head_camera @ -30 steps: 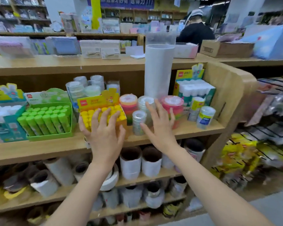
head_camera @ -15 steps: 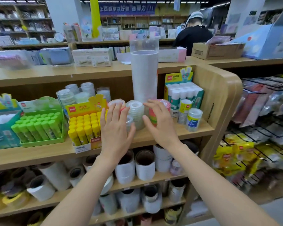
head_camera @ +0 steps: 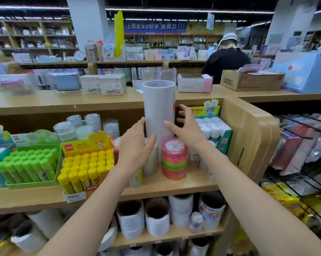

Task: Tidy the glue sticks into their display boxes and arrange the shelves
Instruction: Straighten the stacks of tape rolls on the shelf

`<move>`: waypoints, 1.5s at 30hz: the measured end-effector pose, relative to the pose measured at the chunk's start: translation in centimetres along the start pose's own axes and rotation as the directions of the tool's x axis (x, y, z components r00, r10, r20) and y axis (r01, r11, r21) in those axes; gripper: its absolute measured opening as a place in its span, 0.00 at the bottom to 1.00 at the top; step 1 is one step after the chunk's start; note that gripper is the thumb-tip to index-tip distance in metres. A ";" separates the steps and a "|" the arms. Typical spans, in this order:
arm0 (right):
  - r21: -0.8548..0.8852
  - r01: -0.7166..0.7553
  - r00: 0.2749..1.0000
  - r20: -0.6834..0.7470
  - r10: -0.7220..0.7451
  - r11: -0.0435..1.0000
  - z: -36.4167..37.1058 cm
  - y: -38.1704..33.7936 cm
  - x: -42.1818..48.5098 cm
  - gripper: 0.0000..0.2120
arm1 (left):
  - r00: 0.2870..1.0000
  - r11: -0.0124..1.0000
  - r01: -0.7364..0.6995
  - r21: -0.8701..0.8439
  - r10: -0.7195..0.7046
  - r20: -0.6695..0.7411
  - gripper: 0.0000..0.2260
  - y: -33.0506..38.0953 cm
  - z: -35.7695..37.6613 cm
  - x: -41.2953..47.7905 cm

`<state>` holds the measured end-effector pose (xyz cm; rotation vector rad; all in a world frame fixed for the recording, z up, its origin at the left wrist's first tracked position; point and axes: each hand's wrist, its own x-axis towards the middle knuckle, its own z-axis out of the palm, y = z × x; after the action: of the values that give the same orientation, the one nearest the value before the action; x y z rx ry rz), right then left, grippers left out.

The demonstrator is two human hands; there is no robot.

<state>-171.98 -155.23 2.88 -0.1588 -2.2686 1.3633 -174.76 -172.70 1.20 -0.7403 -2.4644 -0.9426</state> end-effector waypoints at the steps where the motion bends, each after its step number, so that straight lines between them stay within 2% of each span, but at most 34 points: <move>1: 0.019 -0.044 0.997 0.064 0.043 0.999 -0.1 -0.1 1.0 0.46 | 0.999 1.000 0.024 -0.016 -0.023 0.030 0.30 0.0 0.1 0.4; 5: -0.054 -0.155 0.950 0.266 0.164 0.986 -0.3 0.0 3.6 0.50 | 0.983 0.990 0.130 -0.054 -0.122 0.136 0.34 -0.2 0.2 1.2; 9: -0.036 -0.126 0.926 0.355 0.131 0.991 0.0 1.2 4.6 0.52 | 0.979 0.987 0.148 -0.068 -0.137 0.151 0.35 -0.2 0.3 1.6; 15: 0.033 -0.043 0.979 0.198 0.035 0.999 0.5 1.8 4.1 0.41 | 0.986 0.992 0.123 -0.029 -0.119 0.120 0.36 -0.5 1.1 1.6; 21: 0.251 -0.014 0.999 0.043 0.004 0.968 -0.9 -1.4 4.7 0.36 | 0.988 0.993 0.118 -0.023 -0.115 0.102 0.37 -0.6 1.2 2.4; 27: 0.506 -0.010 0.996 -0.073 0.054 0.863 -2.0 -2.5 4.2 0.42 | 0.987 0.980 0.150 -0.131 -0.140 0.079 0.36 -0.6 1.2 2.8; 30: 0.588 0.018 0.991 -0.118 0.064 0.809 -2.6 -3.2 3.6 0.44 | 0.993 0.966 0.114 -0.231 -0.106 0.046 0.36 0.0 0.5 3.0; 34: 0.591 0.044 0.984 -0.163 0.066 0.806 -3.3 -4.9 2.0 0.40 | 0.998 0.961 0.038 -0.272 -0.048 -0.032 0.35 0.9 -0.6 3.0; 40: 0.554 0.051 0.968 -0.231 0.095 0.831 -2.7 -6.6 -1.5 0.42 | 0.995 0.953 -0.064 -0.298 0.039 -0.089 0.35 0.6 -2.0 1.3; 45: 0.540 0.073 0.966 -0.249 0.076 0.839 -2.5 -8.7 -4.4 0.42 | 0.975 0.935 -0.201 -0.292 0.163 -0.148 0.41 0.9 -4.4 -1.2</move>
<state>-165.66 -159.03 9.76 -0.1353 -1.5882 1.8138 -172.51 -175.65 4.02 -0.9634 -2.1258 -1.2720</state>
